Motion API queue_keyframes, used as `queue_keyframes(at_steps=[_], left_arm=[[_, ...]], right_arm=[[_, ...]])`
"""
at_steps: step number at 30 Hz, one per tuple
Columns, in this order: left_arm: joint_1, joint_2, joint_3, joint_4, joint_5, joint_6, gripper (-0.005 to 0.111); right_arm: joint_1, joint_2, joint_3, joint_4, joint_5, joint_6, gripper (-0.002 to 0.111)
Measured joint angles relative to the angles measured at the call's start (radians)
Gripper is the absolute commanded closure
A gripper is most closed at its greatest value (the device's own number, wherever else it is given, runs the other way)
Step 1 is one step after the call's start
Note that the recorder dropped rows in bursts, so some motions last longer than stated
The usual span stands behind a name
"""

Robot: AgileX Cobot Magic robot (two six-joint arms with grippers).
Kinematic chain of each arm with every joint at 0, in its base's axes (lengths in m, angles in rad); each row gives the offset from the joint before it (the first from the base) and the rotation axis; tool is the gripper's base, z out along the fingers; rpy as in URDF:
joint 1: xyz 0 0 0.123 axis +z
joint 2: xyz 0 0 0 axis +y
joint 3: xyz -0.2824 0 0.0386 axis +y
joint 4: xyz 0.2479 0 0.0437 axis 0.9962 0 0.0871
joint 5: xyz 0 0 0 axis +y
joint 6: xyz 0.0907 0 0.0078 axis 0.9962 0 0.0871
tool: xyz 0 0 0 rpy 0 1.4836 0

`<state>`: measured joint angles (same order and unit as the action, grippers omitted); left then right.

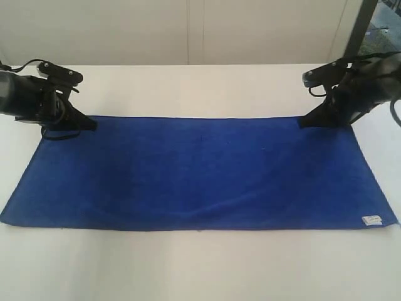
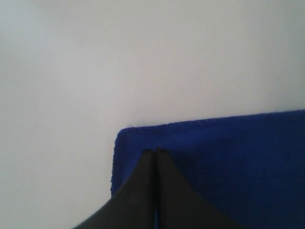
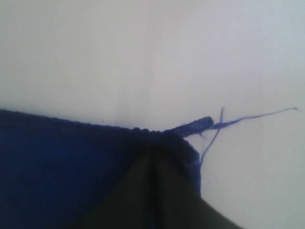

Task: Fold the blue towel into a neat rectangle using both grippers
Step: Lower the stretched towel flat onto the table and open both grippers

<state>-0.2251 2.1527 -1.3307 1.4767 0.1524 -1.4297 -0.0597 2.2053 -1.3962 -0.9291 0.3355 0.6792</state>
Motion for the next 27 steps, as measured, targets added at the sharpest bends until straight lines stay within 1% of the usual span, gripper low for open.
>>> queue_keyframes(at_steps=[6, 11, 16, 21, 27], left_arm=[[0.000, 0.000, 0.000, 0.001, 0.019, 0.000, 0.107], [0.000, 0.000, 0.000, 0.001, 0.019, 0.000, 0.107], [0.000, -0.037, 0.000, -0.003, 0.025, -0.001, 0.107], [0.000, -0.013, 0.000, -0.004, 0.021, -0.001, 0.107], [0.000, -0.011, 0.004, -0.011, 0.019, -0.001, 0.107]], right_arm=[[-0.001, 0.001, 0.000, -0.037, 0.011, 0.002, 0.108], [-0.002, -0.004, 0.000, -0.037, -0.002, 0.063, 0.108], [-0.005, -0.073, 0.000, -0.030, -0.031, 0.079, 0.108], [-0.008, -0.006, 0.000, -0.083, -0.028, 0.080, 0.108], [-0.030, 0.006, 0.000, -0.101, -0.040, 0.101, 0.108]])
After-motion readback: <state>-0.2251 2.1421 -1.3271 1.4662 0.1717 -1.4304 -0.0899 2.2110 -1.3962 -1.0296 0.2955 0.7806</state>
